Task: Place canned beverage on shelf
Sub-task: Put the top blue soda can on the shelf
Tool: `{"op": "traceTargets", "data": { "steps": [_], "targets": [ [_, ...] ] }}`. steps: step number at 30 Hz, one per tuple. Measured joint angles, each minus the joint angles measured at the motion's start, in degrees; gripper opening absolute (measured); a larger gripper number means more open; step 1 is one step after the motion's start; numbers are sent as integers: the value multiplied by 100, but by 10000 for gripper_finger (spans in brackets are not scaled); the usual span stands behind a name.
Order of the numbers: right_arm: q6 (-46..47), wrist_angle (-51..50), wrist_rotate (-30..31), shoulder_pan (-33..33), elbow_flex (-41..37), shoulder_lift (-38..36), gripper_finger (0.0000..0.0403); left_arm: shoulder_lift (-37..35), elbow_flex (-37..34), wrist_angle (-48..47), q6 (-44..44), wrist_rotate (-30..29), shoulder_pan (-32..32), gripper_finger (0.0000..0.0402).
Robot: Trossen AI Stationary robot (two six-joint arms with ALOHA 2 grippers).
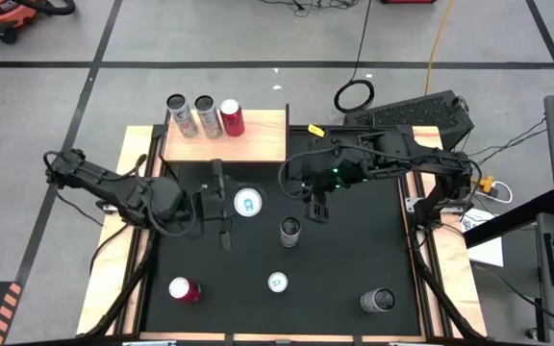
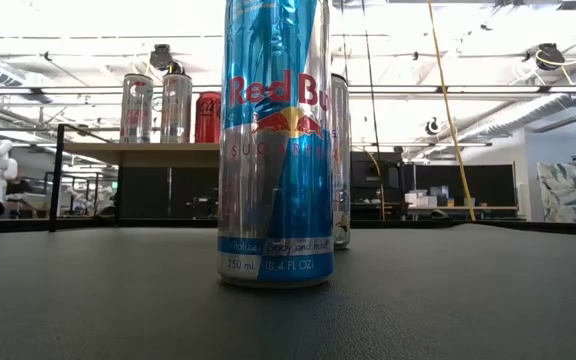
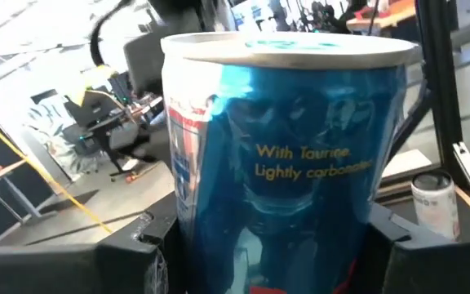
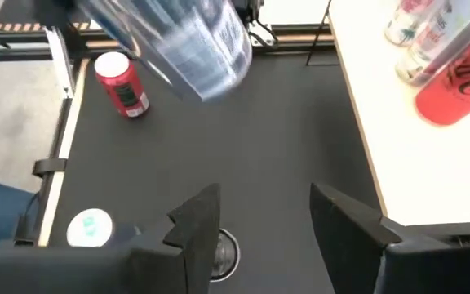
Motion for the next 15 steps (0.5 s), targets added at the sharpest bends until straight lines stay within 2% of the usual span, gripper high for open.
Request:
{"op": "traceTargets", "data": {
  "steps": [2,7,10,15],
  "targets": [
    [0,91,9,-7,-3,50,171,-103,0,-9,-18,116,18,212],
    [-3,221,297,2,-3,68,179,-412,7,24,-263,909,88,212],
    [-4,226,468,0,-3,68,200,-522,7,-9,-452,1248,128,212],
    [29,396,474,-4,-3,68,245,-639,7,-13,-492,1377,189,213]
  ]
}}
